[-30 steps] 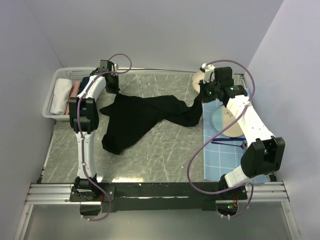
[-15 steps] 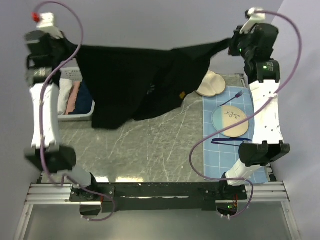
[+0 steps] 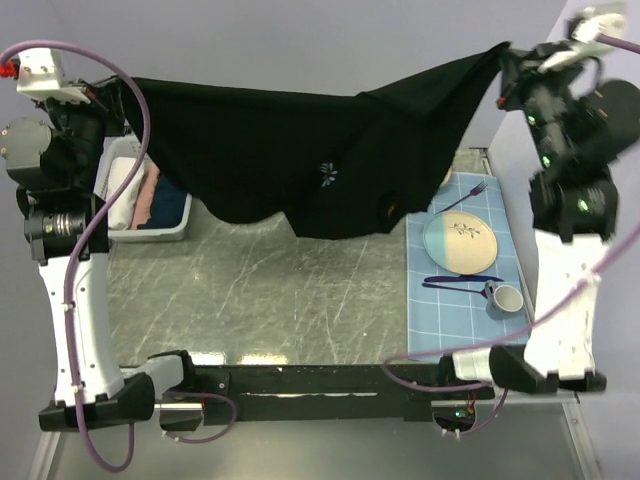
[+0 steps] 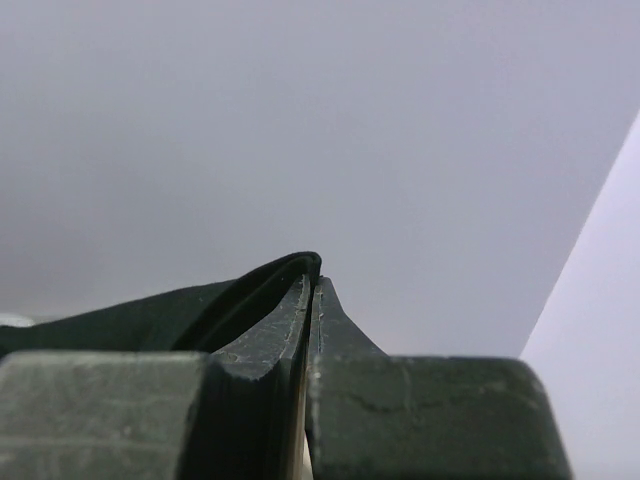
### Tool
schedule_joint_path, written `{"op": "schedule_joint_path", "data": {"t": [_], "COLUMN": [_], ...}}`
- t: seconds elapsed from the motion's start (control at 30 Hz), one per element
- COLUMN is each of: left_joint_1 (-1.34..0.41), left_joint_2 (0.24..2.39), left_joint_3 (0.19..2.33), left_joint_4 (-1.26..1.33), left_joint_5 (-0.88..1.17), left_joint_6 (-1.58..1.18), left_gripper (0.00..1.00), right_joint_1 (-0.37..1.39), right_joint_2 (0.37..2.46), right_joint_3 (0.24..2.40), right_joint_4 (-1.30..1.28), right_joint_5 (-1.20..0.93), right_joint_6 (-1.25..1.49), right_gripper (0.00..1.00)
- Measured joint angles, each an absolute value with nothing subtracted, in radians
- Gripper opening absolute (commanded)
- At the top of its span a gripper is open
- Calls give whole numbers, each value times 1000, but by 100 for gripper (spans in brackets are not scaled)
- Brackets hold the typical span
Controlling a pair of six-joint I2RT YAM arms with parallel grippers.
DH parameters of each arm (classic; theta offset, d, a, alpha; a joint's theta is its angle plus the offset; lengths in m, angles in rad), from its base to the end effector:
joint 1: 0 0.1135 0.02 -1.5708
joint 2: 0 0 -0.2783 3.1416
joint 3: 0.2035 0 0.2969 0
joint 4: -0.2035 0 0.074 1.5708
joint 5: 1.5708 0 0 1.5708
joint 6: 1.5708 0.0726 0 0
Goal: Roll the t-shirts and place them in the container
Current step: Flatten out the T-shirt at the center of the board.
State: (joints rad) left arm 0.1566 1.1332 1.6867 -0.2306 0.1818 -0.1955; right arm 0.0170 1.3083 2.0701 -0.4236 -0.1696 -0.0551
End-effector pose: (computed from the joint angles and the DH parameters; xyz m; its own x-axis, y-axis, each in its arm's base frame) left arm 0.2547 0.0269 0.6156 0.3044 -0.1454 -0.9414 0.0766 0.9888 -0.1279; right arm 0.2538 0.0166 0.6747 0.3409 -0.0485 -0.9388 -0.1574 0.9816 -0.1079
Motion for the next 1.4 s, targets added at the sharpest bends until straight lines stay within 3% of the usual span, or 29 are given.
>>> {"op": "schedule_joint_path", "data": {"t": [0.47,0.83,1.23,1.4], "left_joint_1": [158,158,140,72], "left_joint_2": [878,989,1276,1421], "left_joint_3": [1744,1744,1285,1213], "left_joint_4": [-131,-21,-152,-163], "left_joint_5": [76,56,231,236], "left_joint_6": [-139,-46,89,160], "left_gripper": [1,1,1,1], "right_joint_1": [15,14,96,196], "right_joint_2": [990,1092,1320,1446], "right_joint_3": [2103,2133,1480,1343], "right_joint_4": [-242,-117,-118,-162], "right_joint_5": [-178,-206,-326,-334], "right_joint_6": [-111,-120,-200,-297], "right_gripper": [0,0,0,0]}}
